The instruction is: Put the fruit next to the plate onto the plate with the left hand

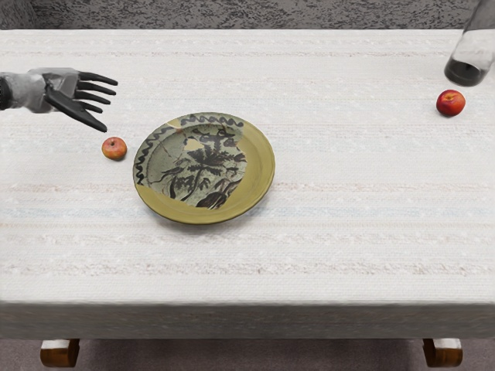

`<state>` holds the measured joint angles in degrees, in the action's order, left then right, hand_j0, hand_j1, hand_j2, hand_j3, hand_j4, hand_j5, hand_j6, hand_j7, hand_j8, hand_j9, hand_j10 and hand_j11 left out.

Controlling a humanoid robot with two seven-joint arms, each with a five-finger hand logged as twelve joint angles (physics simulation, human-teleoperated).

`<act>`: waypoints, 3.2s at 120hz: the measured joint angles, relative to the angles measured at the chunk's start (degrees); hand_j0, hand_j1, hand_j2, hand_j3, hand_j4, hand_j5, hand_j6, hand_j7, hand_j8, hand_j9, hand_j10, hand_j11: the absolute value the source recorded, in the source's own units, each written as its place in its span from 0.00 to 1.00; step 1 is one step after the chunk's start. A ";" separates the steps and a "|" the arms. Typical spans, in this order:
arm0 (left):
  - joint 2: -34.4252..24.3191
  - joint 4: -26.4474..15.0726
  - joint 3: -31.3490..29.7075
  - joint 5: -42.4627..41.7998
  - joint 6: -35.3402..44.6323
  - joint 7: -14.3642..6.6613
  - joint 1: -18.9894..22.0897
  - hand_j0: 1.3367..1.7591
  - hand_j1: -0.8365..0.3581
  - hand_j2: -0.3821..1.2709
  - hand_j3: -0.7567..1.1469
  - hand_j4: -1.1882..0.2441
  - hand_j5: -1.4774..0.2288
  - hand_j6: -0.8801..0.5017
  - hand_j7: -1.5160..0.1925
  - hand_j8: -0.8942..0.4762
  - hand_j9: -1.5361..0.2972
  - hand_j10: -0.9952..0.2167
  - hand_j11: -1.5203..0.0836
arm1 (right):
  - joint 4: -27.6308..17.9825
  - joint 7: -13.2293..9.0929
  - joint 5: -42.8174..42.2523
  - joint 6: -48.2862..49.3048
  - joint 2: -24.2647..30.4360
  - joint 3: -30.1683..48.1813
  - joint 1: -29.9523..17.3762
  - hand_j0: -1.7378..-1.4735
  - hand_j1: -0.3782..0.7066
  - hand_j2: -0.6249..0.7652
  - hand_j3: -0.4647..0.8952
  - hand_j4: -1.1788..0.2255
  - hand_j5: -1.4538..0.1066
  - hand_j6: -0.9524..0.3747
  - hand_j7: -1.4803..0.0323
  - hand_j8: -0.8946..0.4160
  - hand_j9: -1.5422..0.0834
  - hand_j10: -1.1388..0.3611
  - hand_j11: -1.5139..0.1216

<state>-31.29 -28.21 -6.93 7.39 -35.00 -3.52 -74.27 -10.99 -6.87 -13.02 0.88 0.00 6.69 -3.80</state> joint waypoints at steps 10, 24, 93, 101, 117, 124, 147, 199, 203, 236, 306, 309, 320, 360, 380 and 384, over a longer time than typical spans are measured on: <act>-0.06 -0.75 -0.01 0.34 0.00 0.00 -0.31 0.76 0.76 0.26 0.40 0.67 0.69 0.47 0.71 0.48 0.67 0.63 0.76 | 0.00 -0.03 -0.04 0.00 0.00 -0.07 -0.04 0.30 0.06 0.44 0.34 0.82 0.90 0.69 0.95 0.66 0.92 0.74 0.90; 0.80 -0.89 0.00 5.91 0.00 0.00 -3.35 0.76 0.76 0.26 0.40 0.67 0.69 0.47 0.71 0.48 0.67 0.63 0.76 | 0.00 -0.12 -0.06 0.00 0.00 -0.14 -0.06 0.30 0.06 0.44 0.34 0.82 0.90 0.69 0.95 0.66 0.92 0.74 0.90; -1.03 -25.57 -9.51 49.13 16.62 0.58 -8.45 0.76 0.76 0.26 0.40 0.66 0.69 0.47 0.71 0.48 0.67 0.63 0.76 | 0.00 -0.16 -0.06 -0.01 0.00 -0.18 -0.07 0.30 0.06 0.44 0.34 0.82 0.90 0.69 0.95 0.66 0.92 0.74 0.90; -0.50 -25.96 -11.03 50.57 20.81 0.60 -8.48 0.76 0.76 0.26 0.40 0.66 0.69 0.47 0.71 0.48 0.67 0.63 0.76 | 0.00 -0.16 -0.06 -0.01 0.00 -0.18 -0.07 0.30 0.06 0.44 0.34 0.82 0.90 0.69 0.95 0.66 0.92 0.74 0.90; 2.62 -24.28 -14.88 51.69 26.64 0.53 -8.57 0.76 0.76 0.26 0.40 0.66 0.69 0.47 0.71 0.48 0.67 0.63 0.76 | 0.00 -0.16 -0.05 0.00 0.00 -0.18 -0.07 0.30 0.06 0.44 0.34 0.82 0.90 0.69 0.95 0.66 0.92 0.74 0.90; 4.78 -22.52 -16.33 51.75 27.70 0.43 -8.35 0.76 0.76 0.26 0.40 0.66 0.69 0.47 0.71 0.48 0.67 0.63 0.76 | 0.00 -0.16 -0.05 0.00 0.00 -0.18 -0.07 0.30 0.06 0.44 0.34 0.82 0.90 0.69 0.95 0.66 0.92 0.74 0.90; 7.72 -17.40 -20.24 51.38 29.42 0.28 -7.65 0.76 0.76 0.26 0.40 0.66 0.69 0.46 0.71 0.48 0.67 0.62 0.76 | 0.00 -0.16 -0.06 0.00 0.00 -0.18 -0.07 0.30 0.06 0.44 0.34 0.82 0.90 0.69 0.95 0.66 0.92 0.74 0.90; 11.57 -14.74 -24.73 48.94 31.59 0.18 -5.12 0.76 0.71 0.27 0.40 0.63 0.65 0.43 0.68 0.45 0.64 0.59 0.72 | 0.00 -0.16 -0.07 -0.01 0.00 -0.18 -0.07 0.30 0.06 0.44 0.34 0.82 0.90 0.69 0.95 0.66 0.92 0.74 0.90; 11.74 -14.71 -24.77 48.90 31.71 0.18 -5.00 0.76 0.71 0.27 0.40 0.63 0.65 0.43 0.67 0.44 0.64 0.59 0.72 | 0.00 -0.16 -0.07 -0.01 0.00 -0.18 -0.07 0.30 0.06 0.44 0.34 0.82 0.90 0.69 0.95 0.66 0.92 0.74 0.90; 12.48 -13.41 -24.76 48.74 34.39 0.18 -3.96 0.76 0.65 0.27 0.40 0.59 0.61 0.39 0.63 0.40 0.60 0.54 0.67 | 0.00 -0.16 -0.07 0.00 0.00 -0.18 -0.07 0.30 0.06 0.44 0.34 0.82 0.90 0.69 0.95 0.66 0.92 0.74 0.90; 12.83 -12.67 -24.71 45.81 40.59 0.49 -1.27 0.76 0.56 0.28 0.40 0.53 0.54 0.33 0.56 0.34 0.53 0.47 0.60 | 0.00 -0.16 -0.07 -0.01 0.00 -0.18 -0.07 0.30 0.06 0.44 0.34 0.82 0.90 0.69 0.95 0.66 0.92 0.74 0.90; 12.83 -12.67 -24.70 45.64 40.86 0.50 -1.18 0.76 0.56 0.28 0.40 0.53 0.54 0.33 0.56 0.34 0.53 0.47 0.60 | 0.00 -0.16 -0.08 -0.01 0.00 -0.18 -0.07 0.30 0.06 0.44 0.34 0.82 0.90 0.69 0.95 0.66 0.92 0.74 0.90; 12.83 -12.66 -24.70 44.93 41.70 0.51 -0.97 0.76 0.57 0.29 0.40 0.53 0.54 0.32 0.56 0.34 0.53 0.47 0.60 | 0.00 -0.16 -0.06 -0.01 0.00 -0.18 -0.07 0.30 0.06 0.44 0.34 0.82 0.90 0.69 0.95 0.66 0.92 0.74 0.90; 13.66 -11.63 -24.66 42.84 42.60 0.59 0.19 0.76 0.57 0.30 0.40 0.53 0.53 0.32 0.56 0.34 0.53 0.46 0.60 | 0.00 -0.16 -0.07 -0.01 0.00 -0.18 -0.07 0.30 0.06 0.44 0.34 0.82 0.90 0.69 0.95 0.66 0.92 0.74 0.90; 13.71 -11.46 -24.69 42.29 42.66 0.59 0.70 0.77 0.51 0.19 0.64 0.51 0.52 0.30 0.54 0.32 0.52 0.44 0.58 | 0.00 -0.16 -0.07 -0.01 0.00 -0.18 -0.07 0.30 0.06 0.44 0.34 0.82 0.90 0.69 0.95 0.66 0.92 0.74 0.90; 13.71 -11.45 -24.70 42.23 42.66 0.59 0.77 0.77 0.50 0.19 0.68 0.50 0.51 0.29 0.53 0.30 0.51 0.43 0.57 | 0.00 -0.16 -0.07 -0.01 0.00 -0.18 -0.07 0.30 0.06 0.44 0.34 0.82 0.90 0.69 0.95 0.66 0.92 0.74 0.90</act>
<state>-17.58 -39.66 -31.63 49.61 7.66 -2.93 -73.49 -10.99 -7.03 -13.08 0.88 0.00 6.51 -3.87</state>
